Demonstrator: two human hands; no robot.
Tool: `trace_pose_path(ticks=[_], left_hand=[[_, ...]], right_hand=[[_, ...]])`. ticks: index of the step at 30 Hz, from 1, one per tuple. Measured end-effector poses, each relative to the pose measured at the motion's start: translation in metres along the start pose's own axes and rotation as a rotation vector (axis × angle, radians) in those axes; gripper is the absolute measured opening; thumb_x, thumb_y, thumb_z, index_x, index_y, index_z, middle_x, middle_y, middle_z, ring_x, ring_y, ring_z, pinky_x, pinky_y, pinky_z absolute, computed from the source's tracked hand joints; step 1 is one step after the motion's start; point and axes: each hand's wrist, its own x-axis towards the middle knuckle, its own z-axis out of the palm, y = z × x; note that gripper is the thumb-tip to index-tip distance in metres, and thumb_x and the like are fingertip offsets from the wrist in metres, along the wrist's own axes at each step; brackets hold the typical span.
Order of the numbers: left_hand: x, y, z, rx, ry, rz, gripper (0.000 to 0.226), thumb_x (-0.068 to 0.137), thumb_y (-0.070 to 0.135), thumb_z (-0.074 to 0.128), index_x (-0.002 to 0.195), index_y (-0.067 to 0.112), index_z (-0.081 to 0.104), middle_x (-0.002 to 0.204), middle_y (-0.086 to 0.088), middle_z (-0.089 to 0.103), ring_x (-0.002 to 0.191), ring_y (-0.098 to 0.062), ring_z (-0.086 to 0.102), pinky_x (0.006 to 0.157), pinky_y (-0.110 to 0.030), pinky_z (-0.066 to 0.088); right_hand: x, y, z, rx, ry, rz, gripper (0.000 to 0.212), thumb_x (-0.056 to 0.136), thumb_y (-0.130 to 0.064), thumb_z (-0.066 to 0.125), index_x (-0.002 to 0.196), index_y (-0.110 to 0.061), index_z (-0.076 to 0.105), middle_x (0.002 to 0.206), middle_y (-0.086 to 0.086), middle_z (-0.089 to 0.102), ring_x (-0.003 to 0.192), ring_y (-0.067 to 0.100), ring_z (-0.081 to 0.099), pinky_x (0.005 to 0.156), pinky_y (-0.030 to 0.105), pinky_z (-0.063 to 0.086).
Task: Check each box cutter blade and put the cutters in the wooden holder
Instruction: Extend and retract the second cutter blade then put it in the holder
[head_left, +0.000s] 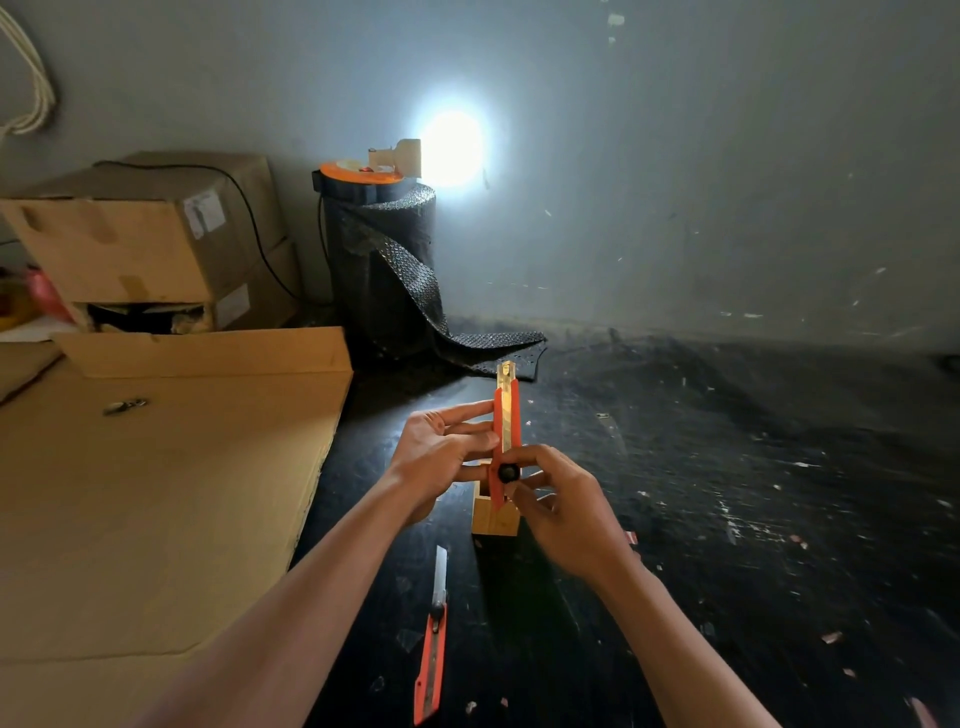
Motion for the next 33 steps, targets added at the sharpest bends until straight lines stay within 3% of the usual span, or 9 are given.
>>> trace_pose_path(ticks=[4, 9, 13, 17, 20, 23, 28, 33], left_hand=[[0.001, -0.006, 0.003, 0.005, 0.009, -0.012, 0.039, 0.09, -0.003, 0.07, 0.124, 0.016, 0.073, 0.107, -0.01, 0.081, 0.093, -0.026, 0.08, 0.076, -0.04, 0.066], [0.006, -0.018, 0.0, 0.006, 0.023, -0.029, 0.039, 0.09, -0.007, 0.069, 0.122, 0.015, 0.074, 0.102, -0.01, 0.082, 0.089, -0.026, 0.081, 0.067, -0.034, 0.065], [0.013, -0.03, -0.004, -0.014, -0.004, -0.055, 0.039, 0.091, -0.007, 0.068, 0.123, 0.015, 0.073, 0.103, -0.011, 0.082, 0.091, -0.027, 0.08, 0.068, -0.035, 0.065], [0.024, -0.045, -0.004, -0.037, -0.023, -0.083, 0.038, 0.09, -0.011, 0.067, 0.121, 0.011, 0.073, 0.105, -0.015, 0.081, 0.087, -0.027, 0.081, 0.067, -0.034, 0.065], [0.041, -0.061, -0.006, 0.022, 0.062, -0.108, 0.028, 0.093, -0.008, 0.064, 0.117, 0.003, 0.073, 0.101, -0.018, 0.08, 0.08, -0.02, 0.081, 0.063, -0.029, 0.064], [0.066, -0.09, -0.017, 0.241, 0.205, -0.108, 0.021, 0.094, 0.001, 0.068, 0.114, 0.005, 0.073, 0.109, -0.018, 0.077, 0.094, -0.024, 0.079, 0.077, -0.037, 0.066], [0.095, -0.131, -0.022, 0.582, 0.142, -0.143, 0.069, 0.081, 0.018, 0.085, 0.143, 0.012, 0.056, 0.14, -0.011, 0.064, 0.125, -0.026, 0.064, 0.104, -0.045, 0.055], [0.117, -0.163, -0.02, 0.649, 0.088, -0.206, 0.099, 0.074, 0.024, 0.091, 0.157, 0.018, 0.037, 0.155, -0.01, 0.051, 0.14, -0.029, 0.051, 0.114, -0.051, 0.045]], right_hand=[[-0.002, 0.002, 0.007, 0.037, 0.092, 0.017, 0.027, 0.091, -0.02, 0.074, 0.101, -0.036, 0.056, 0.104, -0.015, 0.069, 0.093, 0.003, 0.069, 0.077, 0.025, 0.061], [-0.004, 0.01, 0.02, 0.042, 0.123, 0.05, 0.037, 0.09, -0.022, 0.075, 0.091, -0.048, 0.049, 0.094, -0.021, 0.067, 0.087, 0.002, 0.071, 0.075, 0.029, 0.064], [0.008, 0.019, 0.018, 0.192, 0.143, 0.124, 0.022, 0.093, -0.028, 0.072, 0.108, -0.031, 0.056, 0.105, -0.011, 0.07, 0.095, 0.007, 0.072, 0.076, 0.026, 0.063], [0.037, 0.03, 0.013, 0.33, 0.108, 0.158, 0.037, 0.097, -0.018, 0.068, 0.132, -0.018, 0.056, 0.111, -0.001, 0.072, 0.097, 0.011, 0.074, 0.074, 0.025, 0.063], [0.06, 0.045, 0.016, 0.282, 0.102, 0.171, 0.027, 0.096, -0.006, 0.067, 0.122, -0.01, 0.066, 0.103, 0.001, 0.075, 0.095, 0.014, 0.075, 0.076, 0.029, 0.064], [0.08, 0.063, 0.021, 0.221, 0.147, 0.236, 0.02, 0.095, -0.004, 0.066, 0.114, -0.008, 0.065, 0.098, 0.001, 0.072, 0.083, 0.012, 0.074, 0.064, 0.019, 0.06], [0.109, 0.092, 0.039, 0.09, 0.182, 0.281, 0.018, 0.096, -0.006, 0.066, 0.113, -0.005, 0.064, 0.102, 0.005, 0.069, 0.078, -0.001, 0.063, 0.056, 0.004, 0.05], [0.125, 0.118, 0.067, -0.021, 0.14, 0.328, 0.014, 0.096, -0.013, 0.066, 0.11, -0.012, 0.065, 0.103, 0.003, 0.071, 0.088, 0.013, 0.067, 0.06, 0.013, 0.047]])
